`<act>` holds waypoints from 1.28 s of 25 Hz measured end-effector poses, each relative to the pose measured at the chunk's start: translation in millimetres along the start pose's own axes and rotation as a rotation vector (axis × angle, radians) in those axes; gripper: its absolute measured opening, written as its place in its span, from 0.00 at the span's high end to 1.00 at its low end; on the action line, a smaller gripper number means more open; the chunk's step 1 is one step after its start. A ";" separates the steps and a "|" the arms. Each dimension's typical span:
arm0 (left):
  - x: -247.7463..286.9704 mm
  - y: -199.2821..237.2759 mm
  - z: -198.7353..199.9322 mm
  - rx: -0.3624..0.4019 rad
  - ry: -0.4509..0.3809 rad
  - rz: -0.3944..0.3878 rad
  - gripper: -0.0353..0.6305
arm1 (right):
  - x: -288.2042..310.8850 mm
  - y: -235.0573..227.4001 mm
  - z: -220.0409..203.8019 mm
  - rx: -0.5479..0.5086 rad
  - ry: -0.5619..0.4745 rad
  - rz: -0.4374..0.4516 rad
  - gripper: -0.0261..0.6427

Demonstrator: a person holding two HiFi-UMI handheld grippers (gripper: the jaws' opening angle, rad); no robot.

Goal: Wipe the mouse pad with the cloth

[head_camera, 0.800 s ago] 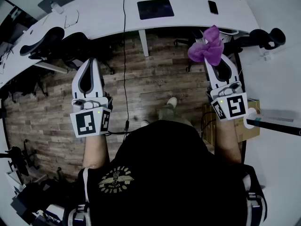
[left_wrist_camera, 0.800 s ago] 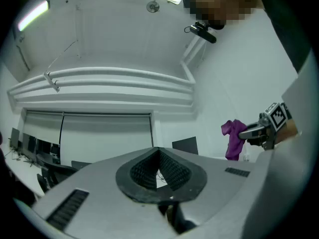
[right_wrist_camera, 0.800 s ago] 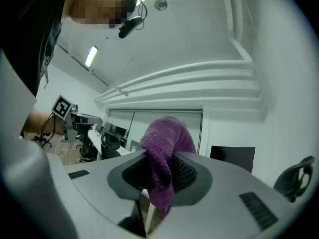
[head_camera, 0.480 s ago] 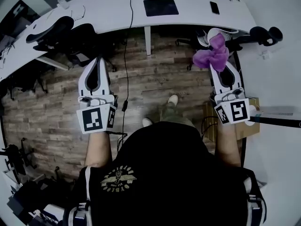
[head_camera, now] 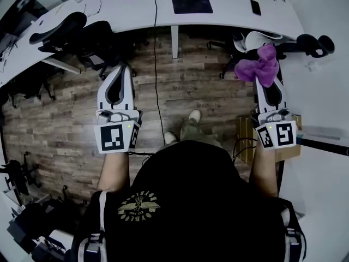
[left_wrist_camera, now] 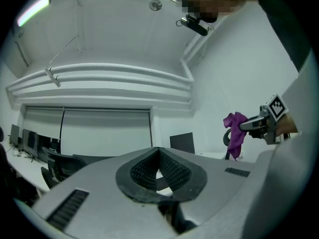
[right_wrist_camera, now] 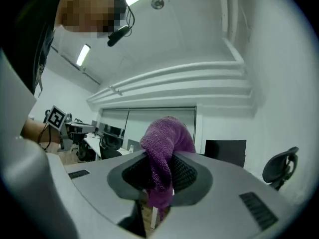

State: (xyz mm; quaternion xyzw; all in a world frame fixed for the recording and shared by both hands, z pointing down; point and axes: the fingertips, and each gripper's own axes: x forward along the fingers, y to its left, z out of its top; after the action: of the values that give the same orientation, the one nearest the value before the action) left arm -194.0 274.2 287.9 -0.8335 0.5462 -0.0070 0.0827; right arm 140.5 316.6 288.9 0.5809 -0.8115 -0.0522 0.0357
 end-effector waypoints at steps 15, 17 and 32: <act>71.1 7.0 5.2 0.011 0.001 0.061 0.94 | 53.7 -59.9 -12.6 0.050 -0.006 0.028 0.83; 83.3 6.6 7.3 0.013 -0.006 0.067 0.94 | 60.6 -69.8 -11.8 0.050 -0.014 0.029 0.83; 147.1 -20.0 24.1 0.071 -0.036 0.172 0.94 | 104.0 -135.6 -14.7 0.042 -0.051 0.113 0.83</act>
State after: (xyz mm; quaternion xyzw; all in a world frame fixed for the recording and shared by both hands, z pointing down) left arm -114.1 151.0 255.6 -0.7801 0.6136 -0.0044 0.1224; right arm 236.1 174.1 286.0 0.5333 -0.8446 -0.0480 0.0057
